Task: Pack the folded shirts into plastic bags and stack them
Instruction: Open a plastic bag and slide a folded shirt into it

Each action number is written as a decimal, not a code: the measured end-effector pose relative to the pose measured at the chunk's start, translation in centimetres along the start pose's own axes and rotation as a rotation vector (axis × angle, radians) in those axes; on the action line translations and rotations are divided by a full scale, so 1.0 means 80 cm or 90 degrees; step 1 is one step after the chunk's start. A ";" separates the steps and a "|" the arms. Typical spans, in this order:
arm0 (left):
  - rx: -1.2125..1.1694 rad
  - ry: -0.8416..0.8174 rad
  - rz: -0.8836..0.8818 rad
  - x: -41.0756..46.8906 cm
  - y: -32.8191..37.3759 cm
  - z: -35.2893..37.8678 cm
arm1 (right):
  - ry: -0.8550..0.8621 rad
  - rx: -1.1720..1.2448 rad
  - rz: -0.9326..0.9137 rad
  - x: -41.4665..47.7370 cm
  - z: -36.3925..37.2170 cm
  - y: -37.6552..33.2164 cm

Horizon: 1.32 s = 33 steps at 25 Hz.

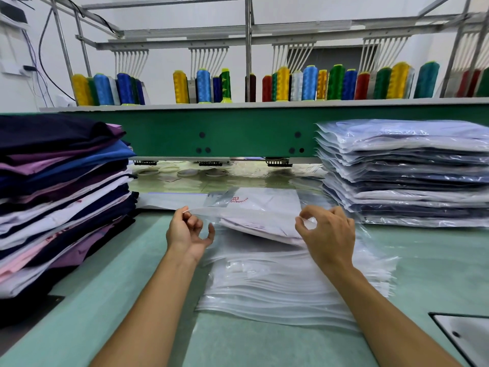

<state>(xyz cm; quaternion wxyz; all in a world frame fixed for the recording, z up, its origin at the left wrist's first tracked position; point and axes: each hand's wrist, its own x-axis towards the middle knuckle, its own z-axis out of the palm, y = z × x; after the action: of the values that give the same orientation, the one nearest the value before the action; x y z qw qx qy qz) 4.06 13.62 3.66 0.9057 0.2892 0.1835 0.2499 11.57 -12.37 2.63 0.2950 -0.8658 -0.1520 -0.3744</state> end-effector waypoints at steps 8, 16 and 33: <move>-0.049 -0.009 0.011 -0.003 0.000 -0.001 | -0.017 0.122 0.066 0.003 -0.001 0.005; -0.075 0.017 0.014 0.001 0.002 -0.005 | 0.002 0.197 0.079 0.004 -0.007 0.003; 0.143 -0.119 -0.103 -0.031 -0.052 0.049 | 0.008 0.428 -0.061 -0.008 -0.002 -0.038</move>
<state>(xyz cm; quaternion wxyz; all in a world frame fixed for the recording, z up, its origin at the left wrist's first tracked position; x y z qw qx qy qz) 5.37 7.56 4.54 0.8979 0.3948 0.1480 0.1264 9.53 -10.10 3.45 0.5470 -0.7097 -0.3056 -0.3219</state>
